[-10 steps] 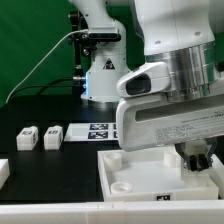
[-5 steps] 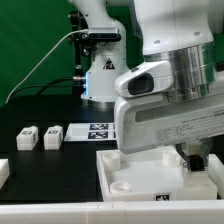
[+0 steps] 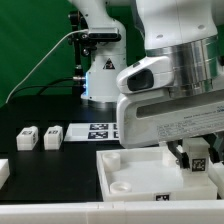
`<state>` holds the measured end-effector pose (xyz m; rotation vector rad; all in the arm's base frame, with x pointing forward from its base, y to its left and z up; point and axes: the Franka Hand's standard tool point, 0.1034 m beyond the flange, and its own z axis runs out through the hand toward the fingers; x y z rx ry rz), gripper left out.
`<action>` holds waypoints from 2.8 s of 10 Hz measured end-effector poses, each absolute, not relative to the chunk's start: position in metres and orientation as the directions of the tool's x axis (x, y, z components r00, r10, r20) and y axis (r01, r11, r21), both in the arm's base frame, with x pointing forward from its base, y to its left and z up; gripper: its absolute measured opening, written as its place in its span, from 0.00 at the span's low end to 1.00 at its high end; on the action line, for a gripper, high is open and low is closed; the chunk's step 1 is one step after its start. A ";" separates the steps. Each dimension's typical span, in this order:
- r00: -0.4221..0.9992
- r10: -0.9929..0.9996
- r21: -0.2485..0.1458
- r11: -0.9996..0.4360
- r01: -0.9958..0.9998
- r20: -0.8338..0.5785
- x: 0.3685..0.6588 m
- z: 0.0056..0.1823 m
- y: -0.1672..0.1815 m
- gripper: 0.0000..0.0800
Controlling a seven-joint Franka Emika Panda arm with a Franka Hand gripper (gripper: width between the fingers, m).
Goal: Assemble one leg
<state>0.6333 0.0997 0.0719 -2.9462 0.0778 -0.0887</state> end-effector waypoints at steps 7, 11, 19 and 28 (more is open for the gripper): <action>0.997 -0.067 -0.184 -0.981 -0.060 0.034 0.610 0.060 0.102 0.81; 0.996 -0.078 -0.187 -0.980 -0.071 0.031 0.606 0.067 0.102 0.81; 0.860 -0.507 -0.184 -0.841 -0.508 -0.056 0.607 0.067 0.101 0.37; -0.248 -0.935 -0.067 0.272 -0.960 -0.252 0.630 0.065 0.116 0.37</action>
Offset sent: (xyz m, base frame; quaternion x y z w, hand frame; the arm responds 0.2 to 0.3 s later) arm -0.0280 0.0065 -0.0097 -0.0059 0.0021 0.0183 0.9998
